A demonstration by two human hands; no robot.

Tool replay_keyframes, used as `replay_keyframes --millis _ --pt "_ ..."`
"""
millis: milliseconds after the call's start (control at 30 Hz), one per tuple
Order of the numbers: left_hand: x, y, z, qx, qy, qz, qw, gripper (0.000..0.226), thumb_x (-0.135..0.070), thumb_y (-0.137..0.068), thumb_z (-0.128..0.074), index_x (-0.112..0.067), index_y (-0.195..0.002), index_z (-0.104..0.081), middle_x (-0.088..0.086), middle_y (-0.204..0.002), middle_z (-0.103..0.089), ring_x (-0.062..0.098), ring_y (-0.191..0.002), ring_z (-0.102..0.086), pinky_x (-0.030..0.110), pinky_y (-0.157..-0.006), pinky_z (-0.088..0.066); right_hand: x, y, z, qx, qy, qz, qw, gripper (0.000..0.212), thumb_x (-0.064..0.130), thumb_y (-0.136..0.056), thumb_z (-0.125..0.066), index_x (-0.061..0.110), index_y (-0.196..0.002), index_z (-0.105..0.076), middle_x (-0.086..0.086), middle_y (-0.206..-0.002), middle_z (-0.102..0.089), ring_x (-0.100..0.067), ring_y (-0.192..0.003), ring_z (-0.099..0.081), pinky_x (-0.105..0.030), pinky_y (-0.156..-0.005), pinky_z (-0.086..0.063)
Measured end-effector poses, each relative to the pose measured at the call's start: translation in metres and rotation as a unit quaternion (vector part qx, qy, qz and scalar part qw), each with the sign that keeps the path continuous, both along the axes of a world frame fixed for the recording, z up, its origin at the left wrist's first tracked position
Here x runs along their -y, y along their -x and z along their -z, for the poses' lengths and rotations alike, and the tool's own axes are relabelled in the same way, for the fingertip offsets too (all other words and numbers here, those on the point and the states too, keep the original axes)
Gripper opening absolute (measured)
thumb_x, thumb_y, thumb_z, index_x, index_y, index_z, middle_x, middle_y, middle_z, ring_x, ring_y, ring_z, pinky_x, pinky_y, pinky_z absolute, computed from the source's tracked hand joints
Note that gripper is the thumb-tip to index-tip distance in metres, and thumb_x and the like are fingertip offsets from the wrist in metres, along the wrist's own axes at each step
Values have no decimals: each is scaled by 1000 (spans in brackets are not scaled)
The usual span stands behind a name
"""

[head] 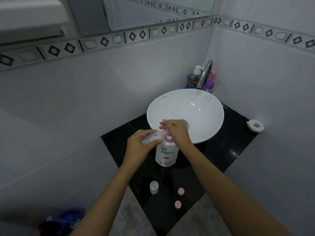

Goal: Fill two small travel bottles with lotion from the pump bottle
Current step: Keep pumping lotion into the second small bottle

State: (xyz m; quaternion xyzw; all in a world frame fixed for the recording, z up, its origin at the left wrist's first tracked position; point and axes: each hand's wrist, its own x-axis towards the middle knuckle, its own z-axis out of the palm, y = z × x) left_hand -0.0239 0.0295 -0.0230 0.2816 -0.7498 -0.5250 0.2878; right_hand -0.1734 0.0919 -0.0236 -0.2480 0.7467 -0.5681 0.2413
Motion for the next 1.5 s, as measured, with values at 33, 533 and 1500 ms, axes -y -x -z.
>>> replay_keyframes --millis 33,533,1500 --pt "2 2 -2 -4 1 2 1000 37 -23 -75 -80 -16 -110 -71 -1 -102 -69 6 -94 -65 9 -76 -50 0 1 -4 -12 14 8 1000 27 27 -92 -55 10 -88 -75 -2 -78 -73 -20 -83 -68 -30 -75 -54" --pt "9 2 14 -8 -34 36 999 36 -22 -73 -80 -18 -108 -73 -1 -102 -71 4 -91 -67 12 -74 -52 5 -6 18 -17 -44 32 998 42 32 -96 -45 8 -84 -77 -6 -88 -74 -14 -79 -64 -38 -87 -52" --pt "8 4 11 -28 -55 32 998 34 -16 -73 -81 -15 -106 -74 3 -100 -71 7 -90 -67 9 -72 -50 5 -5 10 2 -29 22 999 43 32 -96 -48 7 -78 -77 4 -66 -68 -8 -69 -62 -31 -75 -51"
